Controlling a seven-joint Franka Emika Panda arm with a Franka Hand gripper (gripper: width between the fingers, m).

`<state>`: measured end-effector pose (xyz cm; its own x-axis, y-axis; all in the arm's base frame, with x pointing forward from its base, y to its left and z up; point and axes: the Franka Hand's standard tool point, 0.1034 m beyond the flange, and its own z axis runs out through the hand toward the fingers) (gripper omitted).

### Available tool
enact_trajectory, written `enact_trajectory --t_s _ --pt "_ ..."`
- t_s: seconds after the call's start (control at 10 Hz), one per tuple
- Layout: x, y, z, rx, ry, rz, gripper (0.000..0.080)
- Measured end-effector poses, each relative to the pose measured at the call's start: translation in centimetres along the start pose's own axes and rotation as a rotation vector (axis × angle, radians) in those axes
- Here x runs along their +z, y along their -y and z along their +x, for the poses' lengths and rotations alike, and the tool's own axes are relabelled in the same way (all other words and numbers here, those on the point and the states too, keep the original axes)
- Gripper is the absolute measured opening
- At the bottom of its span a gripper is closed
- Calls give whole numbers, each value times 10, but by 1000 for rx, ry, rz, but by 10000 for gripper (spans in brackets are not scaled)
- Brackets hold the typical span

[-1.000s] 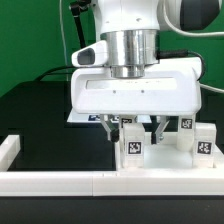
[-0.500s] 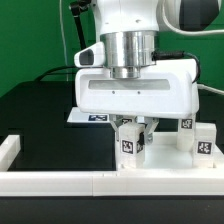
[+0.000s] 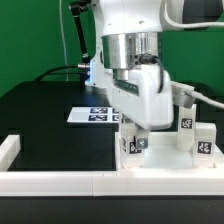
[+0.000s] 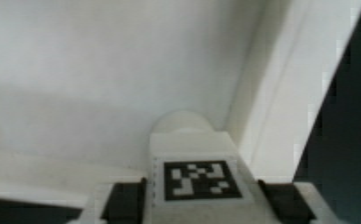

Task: Assemble square table

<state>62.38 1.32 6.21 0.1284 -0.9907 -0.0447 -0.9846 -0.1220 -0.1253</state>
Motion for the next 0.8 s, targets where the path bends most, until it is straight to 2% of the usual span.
enact_trajectory --t_s 0.1,0.3,0.6,0.8 --pt "1 2 -1 175 17 -5 288" --pt "0 0 6 192 -5 -6 290" --pt "1 0 2 358 8 -3 290" --pt "1 -1 4 561 17 -6 290"
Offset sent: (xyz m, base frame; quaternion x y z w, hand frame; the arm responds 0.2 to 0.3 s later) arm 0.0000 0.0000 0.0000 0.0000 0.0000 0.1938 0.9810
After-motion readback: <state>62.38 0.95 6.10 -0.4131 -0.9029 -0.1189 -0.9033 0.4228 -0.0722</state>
